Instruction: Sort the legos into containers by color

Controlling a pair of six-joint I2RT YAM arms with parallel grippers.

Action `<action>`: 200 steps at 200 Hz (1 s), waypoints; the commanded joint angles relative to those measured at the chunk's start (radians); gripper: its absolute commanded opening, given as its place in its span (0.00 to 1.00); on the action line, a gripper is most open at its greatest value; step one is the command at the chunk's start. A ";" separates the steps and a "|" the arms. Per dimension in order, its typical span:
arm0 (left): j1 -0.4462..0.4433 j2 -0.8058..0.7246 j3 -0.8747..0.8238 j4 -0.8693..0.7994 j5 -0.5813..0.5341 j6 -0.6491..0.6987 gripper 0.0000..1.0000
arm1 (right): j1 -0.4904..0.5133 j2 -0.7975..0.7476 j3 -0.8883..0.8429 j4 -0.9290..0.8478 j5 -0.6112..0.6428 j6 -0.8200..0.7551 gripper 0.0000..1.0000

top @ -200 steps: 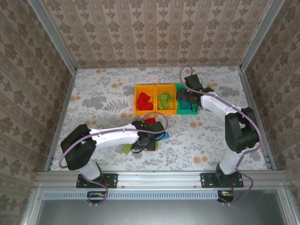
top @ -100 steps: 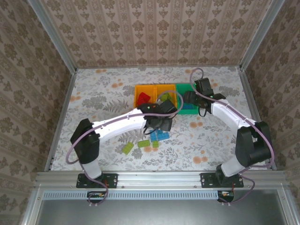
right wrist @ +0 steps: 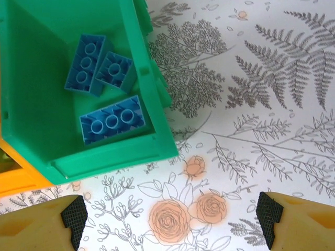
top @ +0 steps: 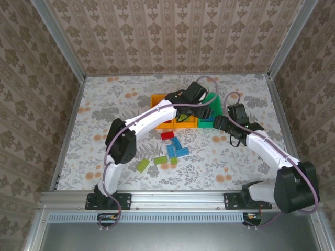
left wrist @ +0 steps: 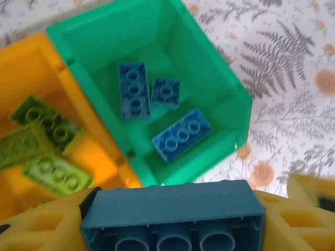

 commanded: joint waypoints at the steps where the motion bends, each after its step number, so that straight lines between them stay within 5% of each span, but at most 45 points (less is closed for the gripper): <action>1: 0.043 0.072 0.089 0.066 0.151 0.043 0.55 | -0.004 -0.051 -0.056 -0.013 -0.010 0.041 0.87; 74: 0.097 0.257 0.280 0.153 0.372 -0.014 0.58 | 0.005 -0.103 -0.157 0.015 -0.083 0.047 0.86; 107: 0.099 0.255 0.267 0.152 0.387 -0.030 0.75 | 0.017 -0.113 -0.161 0.016 -0.100 0.037 0.86; 131: 0.099 0.224 0.236 0.140 0.357 -0.027 1.00 | 0.037 -0.118 -0.159 0.019 -0.110 0.023 0.86; 200: 0.087 -0.118 -0.175 0.216 0.059 0.043 1.00 | 0.281 -0.104 -0.158 0.075 -0.072 0.011 0.86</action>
